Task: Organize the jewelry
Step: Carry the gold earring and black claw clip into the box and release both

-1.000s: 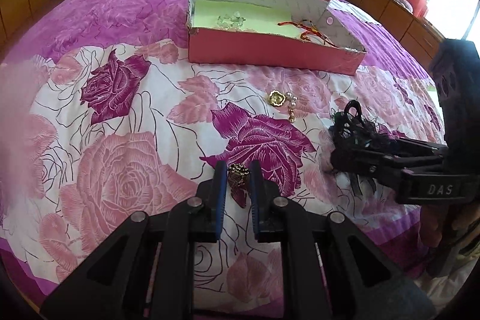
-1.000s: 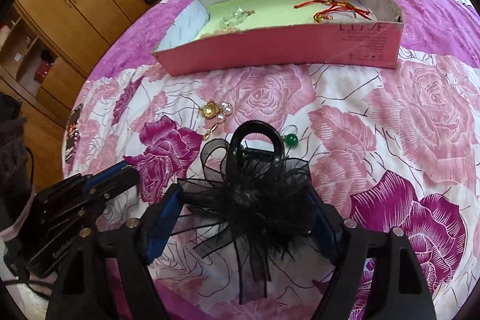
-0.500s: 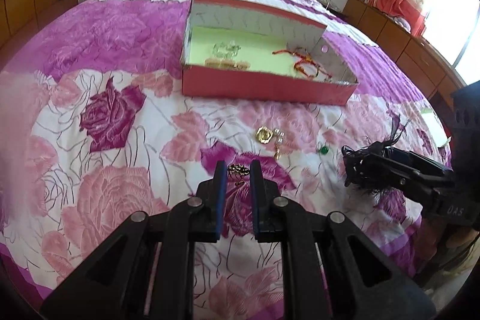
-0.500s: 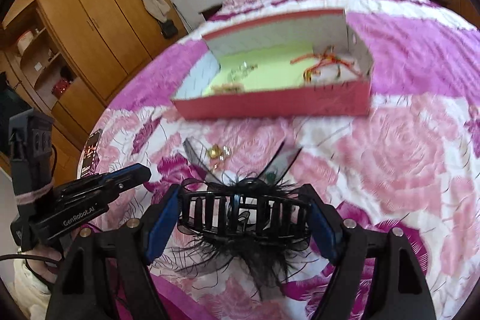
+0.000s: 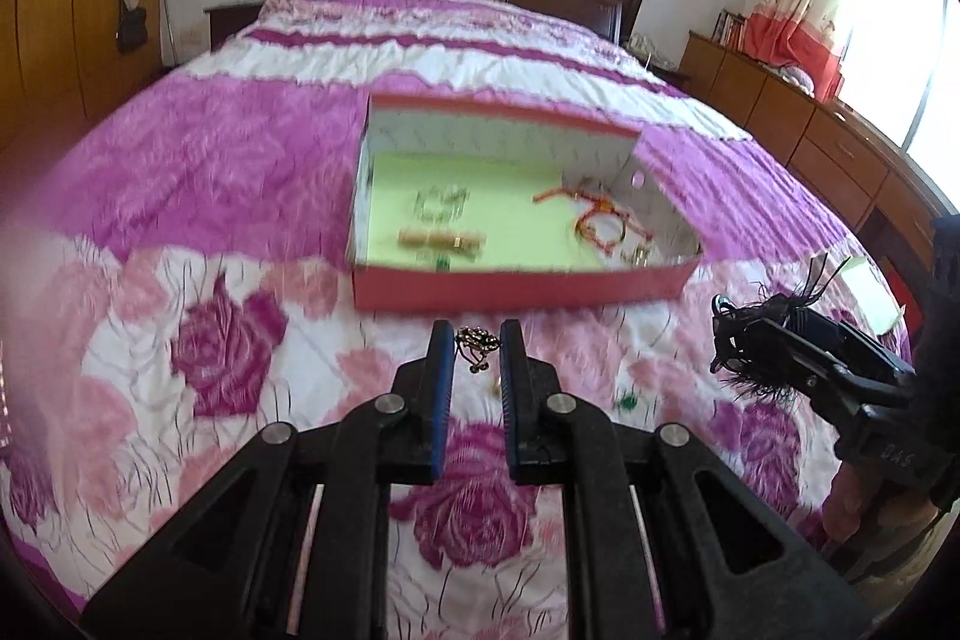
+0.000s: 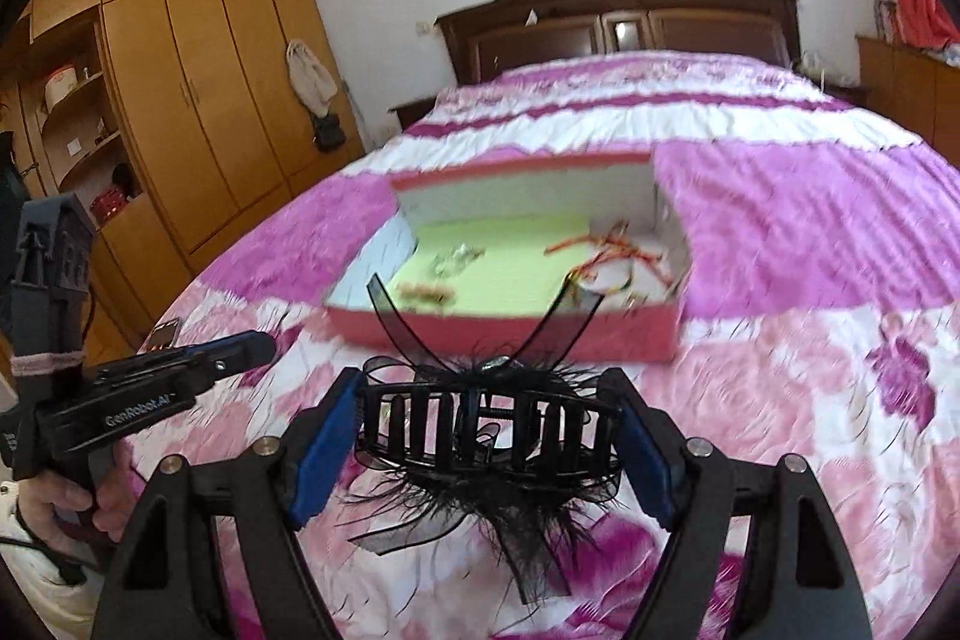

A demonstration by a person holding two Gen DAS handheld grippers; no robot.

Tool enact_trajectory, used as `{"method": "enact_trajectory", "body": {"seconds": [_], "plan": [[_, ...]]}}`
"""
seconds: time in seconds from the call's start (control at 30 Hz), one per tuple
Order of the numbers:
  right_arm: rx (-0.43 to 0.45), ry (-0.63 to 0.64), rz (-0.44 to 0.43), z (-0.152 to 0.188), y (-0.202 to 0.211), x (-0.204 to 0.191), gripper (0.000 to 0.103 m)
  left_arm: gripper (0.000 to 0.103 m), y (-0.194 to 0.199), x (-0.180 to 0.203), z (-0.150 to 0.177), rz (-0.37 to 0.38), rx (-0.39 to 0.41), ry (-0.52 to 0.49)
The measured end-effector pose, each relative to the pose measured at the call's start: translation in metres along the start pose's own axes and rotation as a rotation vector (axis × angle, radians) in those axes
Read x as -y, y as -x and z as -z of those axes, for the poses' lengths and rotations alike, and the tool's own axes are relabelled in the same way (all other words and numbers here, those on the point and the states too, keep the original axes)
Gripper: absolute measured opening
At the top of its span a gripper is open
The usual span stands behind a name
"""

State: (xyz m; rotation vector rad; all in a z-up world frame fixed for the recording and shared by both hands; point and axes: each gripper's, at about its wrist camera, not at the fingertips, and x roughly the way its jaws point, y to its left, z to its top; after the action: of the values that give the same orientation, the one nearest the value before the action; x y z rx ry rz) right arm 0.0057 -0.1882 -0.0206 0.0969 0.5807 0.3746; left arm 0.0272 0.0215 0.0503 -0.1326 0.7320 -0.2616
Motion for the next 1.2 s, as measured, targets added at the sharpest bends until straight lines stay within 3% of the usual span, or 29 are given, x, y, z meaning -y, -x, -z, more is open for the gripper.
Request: {"method": "enact_trajectory", "body": {"seconds": [0.3, 0.73, 1.0, 1.2], "plan": [[0.128, 0.047, 0.063, -0.019, 0.0, 0.007, 0.08, 0.007, -0.002, 0.01, -0.023, -0.02, 0.118, -0.043], [0.237, 0.072, 0.103, -0.048, -0.021, 0.02, 0.08, 0.007, -0.026, 0.01, -0.053, -0.019, 0.231, -0.029], [0.26, 0.063, 0.128, -0.063, -0.044, 0.029, 0.08, 0.007, -0.05, 0.013, -0.063, -0.019, 0.255, -0.032], [0.229, 0.042, 0.155, -0.07, -0.068, 0.042, 0.08, 0.007, -0.073, 0.014, -0.067, -0.027, 0.224, -0.037]]}}
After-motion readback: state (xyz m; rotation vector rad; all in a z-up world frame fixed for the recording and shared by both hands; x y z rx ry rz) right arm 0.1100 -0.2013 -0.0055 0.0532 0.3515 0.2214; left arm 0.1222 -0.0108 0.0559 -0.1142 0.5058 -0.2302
